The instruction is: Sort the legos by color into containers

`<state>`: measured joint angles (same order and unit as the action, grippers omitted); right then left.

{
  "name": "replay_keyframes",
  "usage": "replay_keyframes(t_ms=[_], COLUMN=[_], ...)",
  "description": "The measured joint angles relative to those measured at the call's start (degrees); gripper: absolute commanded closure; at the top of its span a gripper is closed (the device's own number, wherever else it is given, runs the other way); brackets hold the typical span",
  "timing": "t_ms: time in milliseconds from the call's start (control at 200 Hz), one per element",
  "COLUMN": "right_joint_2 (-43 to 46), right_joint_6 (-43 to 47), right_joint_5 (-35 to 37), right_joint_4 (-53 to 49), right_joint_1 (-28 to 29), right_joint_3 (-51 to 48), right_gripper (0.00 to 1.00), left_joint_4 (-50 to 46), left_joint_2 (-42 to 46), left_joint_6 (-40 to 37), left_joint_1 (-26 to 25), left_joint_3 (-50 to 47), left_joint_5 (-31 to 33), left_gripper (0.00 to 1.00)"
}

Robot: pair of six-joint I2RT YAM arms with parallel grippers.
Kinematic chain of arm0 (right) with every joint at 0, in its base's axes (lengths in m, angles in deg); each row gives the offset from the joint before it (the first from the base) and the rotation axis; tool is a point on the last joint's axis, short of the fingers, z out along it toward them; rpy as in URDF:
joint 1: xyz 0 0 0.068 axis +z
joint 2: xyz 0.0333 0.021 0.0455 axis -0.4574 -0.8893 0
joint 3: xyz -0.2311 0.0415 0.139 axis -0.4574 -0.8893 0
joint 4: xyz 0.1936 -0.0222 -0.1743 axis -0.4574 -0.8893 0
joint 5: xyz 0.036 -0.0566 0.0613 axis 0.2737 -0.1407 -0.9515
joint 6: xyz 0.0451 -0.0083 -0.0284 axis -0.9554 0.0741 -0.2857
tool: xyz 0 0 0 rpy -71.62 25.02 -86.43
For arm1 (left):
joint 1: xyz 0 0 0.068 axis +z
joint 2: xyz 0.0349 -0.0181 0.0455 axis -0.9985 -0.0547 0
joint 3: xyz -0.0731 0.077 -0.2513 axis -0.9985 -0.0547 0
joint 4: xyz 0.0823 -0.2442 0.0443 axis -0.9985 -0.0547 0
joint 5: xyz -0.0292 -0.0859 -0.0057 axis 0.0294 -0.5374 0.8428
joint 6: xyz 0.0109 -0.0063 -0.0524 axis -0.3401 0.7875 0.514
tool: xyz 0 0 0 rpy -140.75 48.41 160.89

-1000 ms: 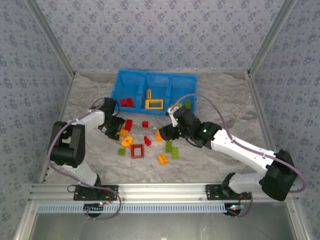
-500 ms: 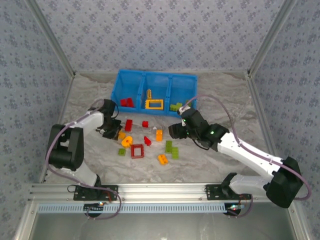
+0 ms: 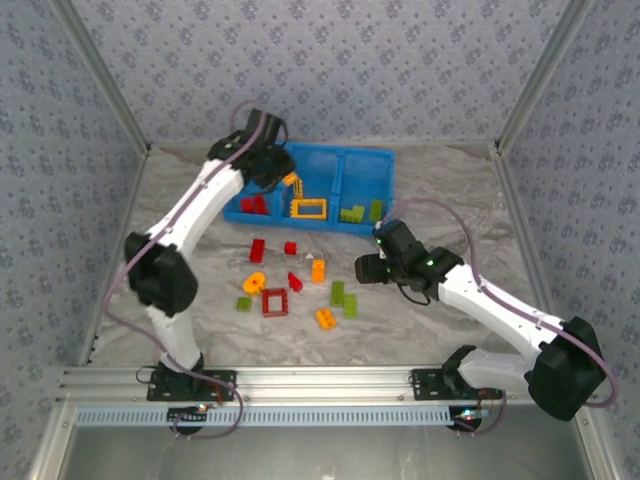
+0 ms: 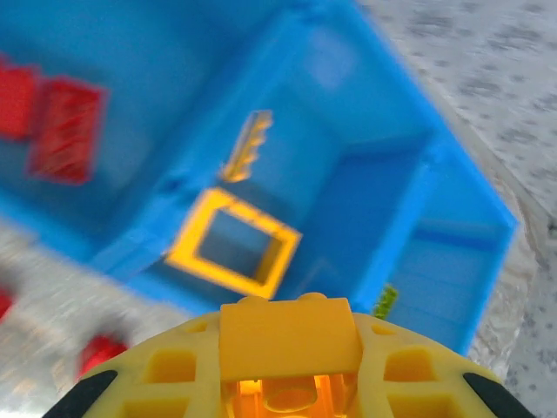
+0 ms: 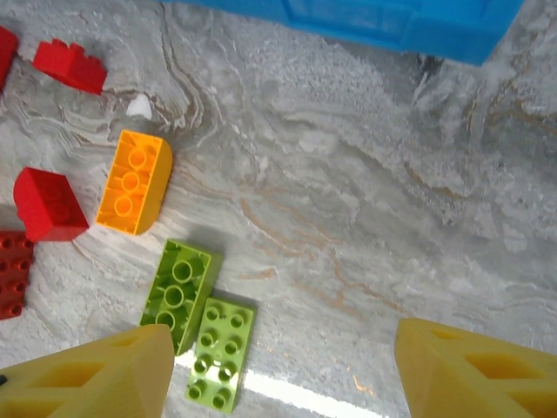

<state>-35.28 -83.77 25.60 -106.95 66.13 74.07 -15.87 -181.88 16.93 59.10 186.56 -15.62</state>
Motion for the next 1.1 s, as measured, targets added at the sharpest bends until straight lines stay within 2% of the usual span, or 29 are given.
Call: replay_keyframes(t_ms=[180, 360, 535, 665, 979, 1099], right_joint_2=[1.9, 3.1, 2.6, 0.1, -14.6, -19.6], right_joint_6=[0.0, 0.0, 0.3, 0.1, -1.6, -3.0], right_joint_5=[-1.1, -3.9, -6.8, -6.7, -5.9, -5.2], right_joint_4=[-2.4, -4.4, -6.5, -8.1, -8.4, -8.0], right_joint_1=[-1.1, -1.2, -0.9, 0.5, 9.9, 12.0], right_joint_3=[0.0, 0.0, -0.1, -0.1, 0.7, 3.0], right_gripper=[0.29, 0.29, 0.29, 0.29, 0.29, 0.29], left_joint_4=[1.1, 1.8, 0.8, -0.2, -2.4, -3.6], left_joint_2=[-17.0, -28.1, -36.6, -39.0, -40.0, -40.0], left_joint_6=[-9.2, -15.6, -18.4, -18.9, -19.3, -19.9], left_joint_1=[-3.1, -3.5, -3.5, -3.7, -3.9, -3.8], left_joint_3=[16.5, 23.4, 32.4, 34.1, 34.1, 34.1], left_joint_5=[1.7, 5.2, 7.4, 7.5, 7.4, 7.1], left_gripper=[0.81, 0.84, 0.84, 0.83, 0.67, 0.58])
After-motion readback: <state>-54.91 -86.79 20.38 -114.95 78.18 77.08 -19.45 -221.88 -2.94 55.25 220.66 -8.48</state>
